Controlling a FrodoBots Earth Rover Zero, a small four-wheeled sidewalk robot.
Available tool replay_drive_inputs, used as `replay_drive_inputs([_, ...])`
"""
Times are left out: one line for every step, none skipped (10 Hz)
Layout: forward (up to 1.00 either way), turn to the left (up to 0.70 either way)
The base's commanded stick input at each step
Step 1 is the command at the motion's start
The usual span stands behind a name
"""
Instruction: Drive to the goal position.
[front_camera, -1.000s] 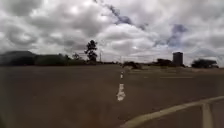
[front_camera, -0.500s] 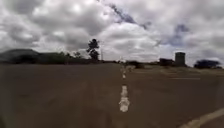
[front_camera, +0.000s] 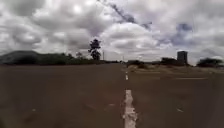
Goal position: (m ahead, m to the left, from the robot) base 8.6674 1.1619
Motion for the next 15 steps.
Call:
replay_drive_inputs([0.8,0.0])
replay_drive_inputs([0.8,0.0])
replay_drive_inputs([0.8,0.0])
replay_drive_inputs([0.8,0.0])
replay_drive_inputs([0.8,0.0])
replay_drive_inputs([0.8,0.0])
replay_drive_inputs([0.8,0.0])
replay_drive_inputs([0.8,0.0])
replay_drive_inputs([0.8,0.0])
replay_drive_inputs([0.8,0.0])
replay_drive_inputs([0.8,0.0])
replay_drive_inputs([0.8,0.0])
replay_drive_inputs([0.81,0.0])
replay_drive_inputs([0.83,0.0])
replay_drive_inputs([0.84,0.0])
